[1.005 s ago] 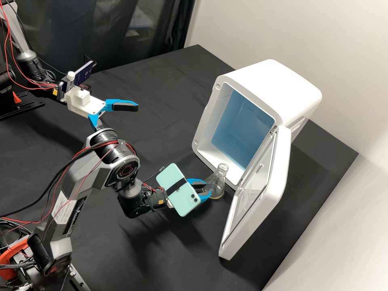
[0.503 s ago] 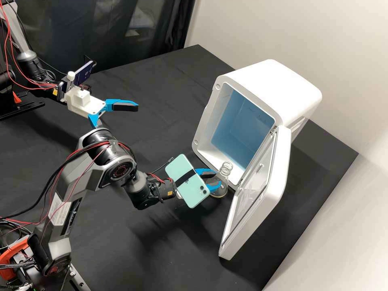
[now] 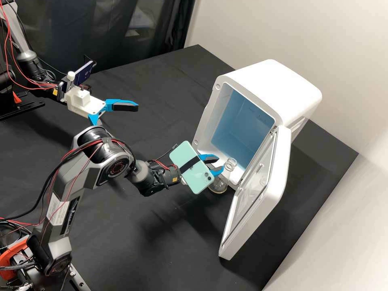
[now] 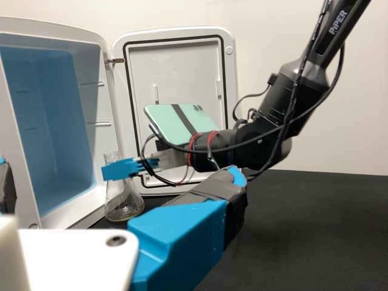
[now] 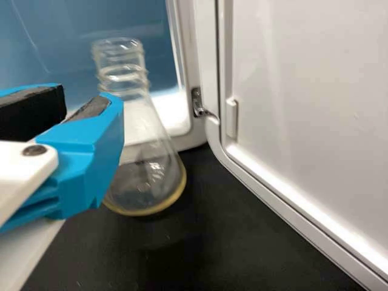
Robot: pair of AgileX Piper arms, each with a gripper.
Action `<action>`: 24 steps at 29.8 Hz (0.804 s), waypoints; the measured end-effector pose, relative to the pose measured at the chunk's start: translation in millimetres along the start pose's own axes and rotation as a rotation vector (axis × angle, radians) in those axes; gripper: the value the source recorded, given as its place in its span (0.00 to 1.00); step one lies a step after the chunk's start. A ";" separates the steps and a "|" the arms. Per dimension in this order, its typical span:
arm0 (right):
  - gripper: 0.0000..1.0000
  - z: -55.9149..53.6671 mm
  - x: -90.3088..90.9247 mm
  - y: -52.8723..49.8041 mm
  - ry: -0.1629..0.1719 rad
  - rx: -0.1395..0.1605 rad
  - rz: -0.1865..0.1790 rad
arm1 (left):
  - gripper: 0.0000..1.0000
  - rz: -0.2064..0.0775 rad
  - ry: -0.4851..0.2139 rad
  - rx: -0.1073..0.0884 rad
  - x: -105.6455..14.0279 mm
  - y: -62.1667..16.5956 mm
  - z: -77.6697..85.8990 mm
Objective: Place the flask in the incubator
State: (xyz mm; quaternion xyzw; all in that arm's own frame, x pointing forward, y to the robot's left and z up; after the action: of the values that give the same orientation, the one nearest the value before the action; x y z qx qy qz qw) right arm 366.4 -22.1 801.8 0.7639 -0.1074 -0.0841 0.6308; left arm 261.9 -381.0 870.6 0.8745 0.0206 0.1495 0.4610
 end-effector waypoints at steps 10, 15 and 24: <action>0.00 -4.3 14.7 -2.2 -0.018 0.013 0.010 | 1.00 0.000 0.000 0.000 0.0 0.0 0.0; 0.00 -6.6 14.0 -6.3 -0.014 0.005 -0.003 | 1.00 0.000 0.000 0.000 0.0 0.0 0.0; 0.00 -7.7 13.7 -7.8 -0.011 0.004 -0.007 | 1.00 0.000 0.000 0.000 0.0 0.0 0.0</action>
State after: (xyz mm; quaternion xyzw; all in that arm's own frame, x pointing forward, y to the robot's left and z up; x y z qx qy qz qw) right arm 382.0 -17.1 795.6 0.7650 -0.1084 -0.0903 0.6284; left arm 261.9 -381.0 870.6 0.8745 0.0206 0.1495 0.4610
